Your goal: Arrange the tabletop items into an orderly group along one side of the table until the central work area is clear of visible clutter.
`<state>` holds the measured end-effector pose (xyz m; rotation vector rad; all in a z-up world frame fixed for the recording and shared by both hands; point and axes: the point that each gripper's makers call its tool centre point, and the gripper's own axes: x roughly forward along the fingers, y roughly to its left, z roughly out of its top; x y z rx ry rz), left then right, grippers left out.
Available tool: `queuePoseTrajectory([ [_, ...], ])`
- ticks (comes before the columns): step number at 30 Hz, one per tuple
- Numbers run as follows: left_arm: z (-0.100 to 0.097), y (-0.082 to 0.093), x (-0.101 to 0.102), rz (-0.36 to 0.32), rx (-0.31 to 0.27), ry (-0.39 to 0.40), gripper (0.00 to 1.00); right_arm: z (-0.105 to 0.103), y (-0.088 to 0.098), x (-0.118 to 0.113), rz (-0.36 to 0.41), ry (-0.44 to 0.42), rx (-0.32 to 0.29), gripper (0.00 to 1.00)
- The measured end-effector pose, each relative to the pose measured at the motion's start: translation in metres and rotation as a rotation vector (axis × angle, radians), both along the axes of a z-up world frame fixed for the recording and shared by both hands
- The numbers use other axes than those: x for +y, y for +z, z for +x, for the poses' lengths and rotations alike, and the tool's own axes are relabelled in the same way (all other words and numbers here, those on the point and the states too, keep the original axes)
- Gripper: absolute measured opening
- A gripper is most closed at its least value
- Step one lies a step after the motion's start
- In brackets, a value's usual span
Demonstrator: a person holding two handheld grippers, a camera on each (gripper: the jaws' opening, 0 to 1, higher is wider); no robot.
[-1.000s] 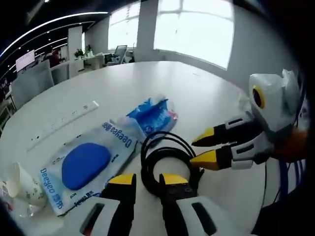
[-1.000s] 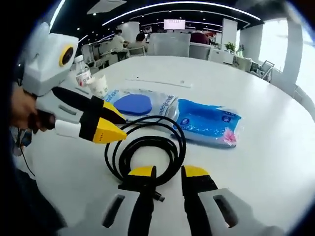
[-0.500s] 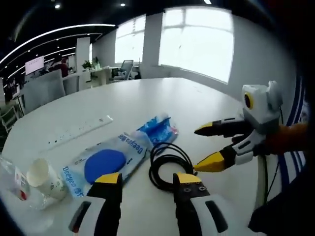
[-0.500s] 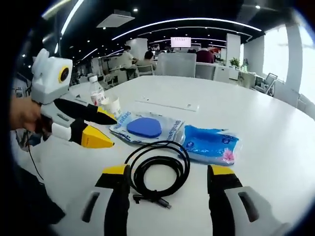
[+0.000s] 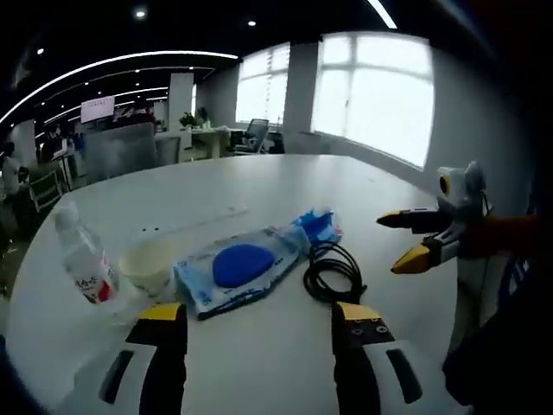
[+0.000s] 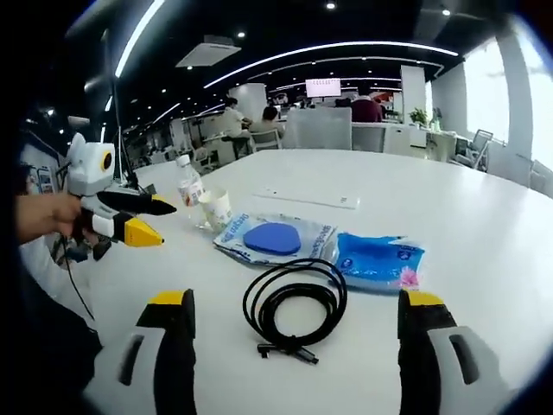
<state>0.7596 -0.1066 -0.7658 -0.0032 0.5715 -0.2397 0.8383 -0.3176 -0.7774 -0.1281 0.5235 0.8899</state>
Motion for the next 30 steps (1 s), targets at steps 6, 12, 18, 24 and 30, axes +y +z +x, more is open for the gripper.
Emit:
queuePoseTrajectory([
  [6,-0.03,0.006,0.025,-0.006,0.023,0.082,0.82,-0.007,0.008,-0.007,0.013,0.017,0.014,0.99],
  [12,-0.05,0.02,0.033,-0.021,0.024,0.112,0.95,-0.01,0.027,-0.019,0.037,0.027,0.017,0.99],
  [18,-0.059,0.025,0.038,-0.028,0.023,0.117,1.0,-0.009,0.042,-0.032,0.061,0.008,0.012,1.0],
  [24,-0.055,0.033,0.031,-0.062,0.009,0.094,1.0,-0.01,0.039,-0.038,0.042,-0.008,0.022,1.0],
  [30,-0.054,0.037,0.034,-0.073,0.001,0.107,1.0,-0.016,0.042,-0.036,0.051,0.001,0.035,1.0],
])
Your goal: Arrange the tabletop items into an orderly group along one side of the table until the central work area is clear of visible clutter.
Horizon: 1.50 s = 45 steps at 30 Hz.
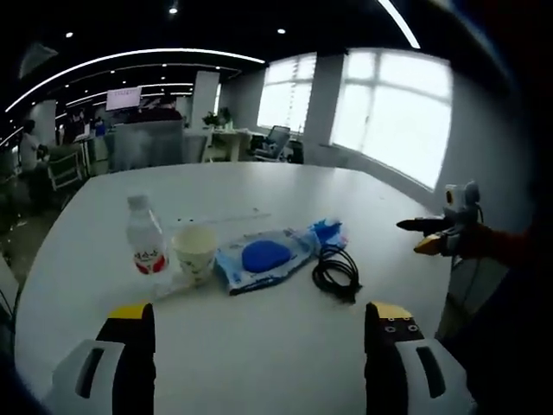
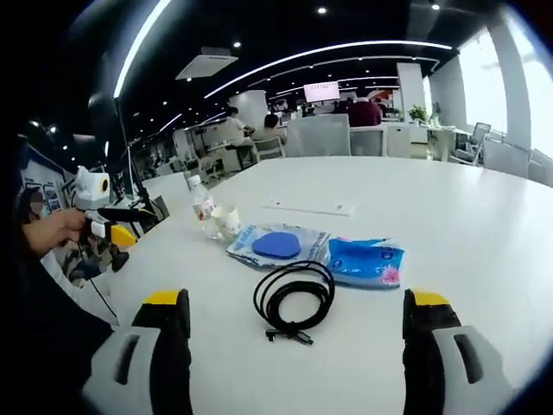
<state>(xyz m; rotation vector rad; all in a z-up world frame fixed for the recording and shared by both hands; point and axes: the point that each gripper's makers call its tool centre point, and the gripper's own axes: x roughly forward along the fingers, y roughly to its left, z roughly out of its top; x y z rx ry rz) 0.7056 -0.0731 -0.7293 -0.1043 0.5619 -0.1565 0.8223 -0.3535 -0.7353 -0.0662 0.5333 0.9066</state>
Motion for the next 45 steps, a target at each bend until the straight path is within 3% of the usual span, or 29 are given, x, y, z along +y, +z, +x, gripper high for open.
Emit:
queuePoseTrajectory([
  [10,-0.001,0.0,0.008,0.005,0.0,0.014,1.0,-0.001,-0.001,0.001,-0.016,-0.004,0.005,1.0],
  [45,-0.008,0.002,0.0,0.009,-0.025,0.024,1.0,-0.003,-0.008,-0.007,-0.05,-0.005,-0.003,0.98],
])
